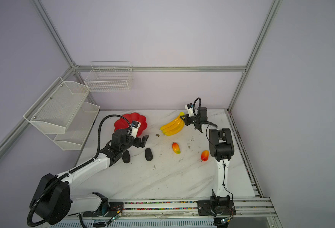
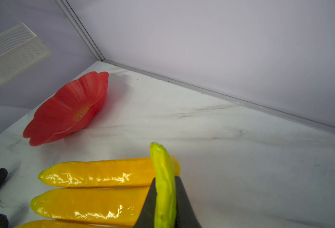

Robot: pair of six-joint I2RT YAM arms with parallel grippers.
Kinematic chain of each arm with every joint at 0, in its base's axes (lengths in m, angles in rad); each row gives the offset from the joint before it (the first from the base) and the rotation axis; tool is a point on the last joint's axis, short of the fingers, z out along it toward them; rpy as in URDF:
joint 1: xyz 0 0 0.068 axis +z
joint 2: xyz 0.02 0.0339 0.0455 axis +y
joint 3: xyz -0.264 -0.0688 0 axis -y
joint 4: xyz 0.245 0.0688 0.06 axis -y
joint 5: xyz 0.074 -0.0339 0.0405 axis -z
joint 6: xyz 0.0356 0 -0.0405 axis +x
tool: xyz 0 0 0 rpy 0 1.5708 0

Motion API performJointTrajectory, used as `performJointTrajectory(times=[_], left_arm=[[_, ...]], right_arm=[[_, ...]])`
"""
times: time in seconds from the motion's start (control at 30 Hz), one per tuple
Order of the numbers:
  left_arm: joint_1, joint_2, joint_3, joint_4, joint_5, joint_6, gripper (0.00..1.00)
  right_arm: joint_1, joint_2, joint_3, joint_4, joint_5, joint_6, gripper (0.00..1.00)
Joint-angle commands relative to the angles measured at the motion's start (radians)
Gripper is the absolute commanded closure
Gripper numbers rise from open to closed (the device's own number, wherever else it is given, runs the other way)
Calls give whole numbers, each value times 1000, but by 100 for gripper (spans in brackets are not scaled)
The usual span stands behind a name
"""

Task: Place and organize the fake fruits in the fruit bowl
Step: 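Lift the banana bunch with the right gripper and lower it into the red bowl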

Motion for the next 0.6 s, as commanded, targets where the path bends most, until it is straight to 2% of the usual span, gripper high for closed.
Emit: performJointTrajectory(times=[0.0, 0.1, 0.17, 0.3, 0.4, 0.47, 0.57], left_arm=[[-2, -43, 69, -27, -146, 22, 0], [3, -46, 104, -127, -432, -52, 0], [29, -63, 113, -189, -485, -56, 0], [75, -129, 101, -242, -449, -102, 0], [135, -182, 97, -299, -396, -167, 0], [177, -220, 82, -319, -341, -209, 0], [254, -265, 77, -371, -255, -289, 0]], right_arm=[[24, -59, -19, 191, 54, 144, 97], [89, -89, 4, 189, 99, 176, 98], [168, -99, 45, 146, 149, 162, 98], [297, -76, 125, 143, 257, 191, 98], [367, -32, 165, 220, 364, 250, 97], [391, 12, 203, 254, 393, 301, 98], [430, 109, 340, 207, 420, 337, 98]])
